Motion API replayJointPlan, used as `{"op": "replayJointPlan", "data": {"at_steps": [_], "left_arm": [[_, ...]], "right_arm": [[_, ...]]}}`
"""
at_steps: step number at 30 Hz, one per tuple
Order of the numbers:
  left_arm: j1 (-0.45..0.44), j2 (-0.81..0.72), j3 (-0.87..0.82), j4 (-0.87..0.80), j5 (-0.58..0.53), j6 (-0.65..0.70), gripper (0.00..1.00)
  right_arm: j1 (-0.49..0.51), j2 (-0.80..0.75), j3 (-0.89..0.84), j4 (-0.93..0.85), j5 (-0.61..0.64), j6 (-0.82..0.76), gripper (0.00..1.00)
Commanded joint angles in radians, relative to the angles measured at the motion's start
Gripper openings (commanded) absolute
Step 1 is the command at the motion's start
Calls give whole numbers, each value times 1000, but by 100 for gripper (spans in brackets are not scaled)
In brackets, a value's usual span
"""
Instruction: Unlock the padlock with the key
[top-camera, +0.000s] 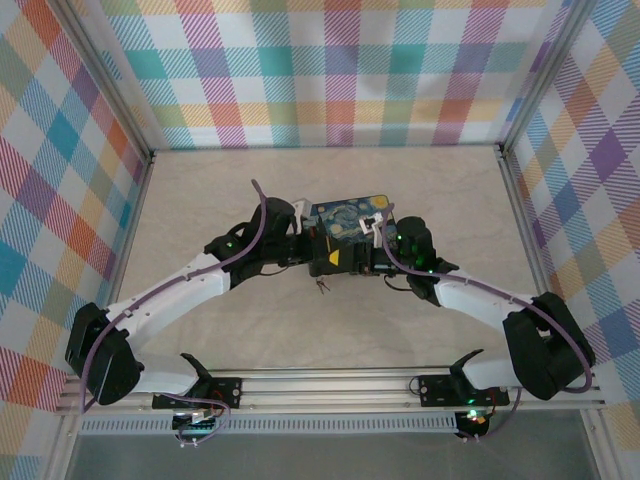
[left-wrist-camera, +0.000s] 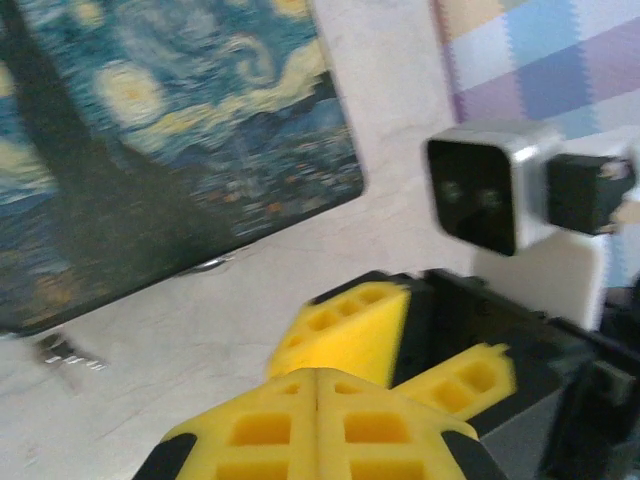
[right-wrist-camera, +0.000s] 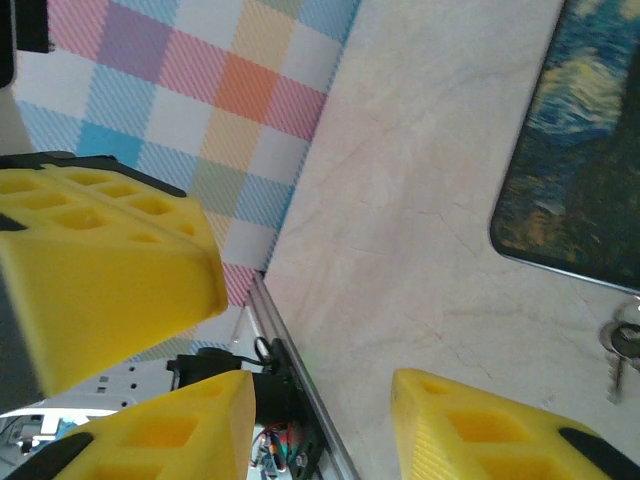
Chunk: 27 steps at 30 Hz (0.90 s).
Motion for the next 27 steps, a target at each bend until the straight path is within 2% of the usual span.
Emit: {"op": "replayJointPlan", "data": {"at_steps": [1,3,6,11,16,27], "left_arm": [[11,-14,-7,-207,-119,86,0],[2,-10,-59,-237,-140,121,1],[-31,15,-124,-218,-133,134,12],[-79,158,-109,-170,-158,176,21],[-80,293,-51,-68,-159,182,24],[-59,503,153,-39,-215,194,23]], "right_arm": [[-28,-53,-2,-144,47,-44,43],[-71,-59,-1,-223,56,-52,43],[-135,-66,9,-323,61,-78,43],[-155,-37,83,-467,85,-142,43],[-158,-20,108,-495,98,-157,43],[-162,18,111,-508,112,-198,44]]}}
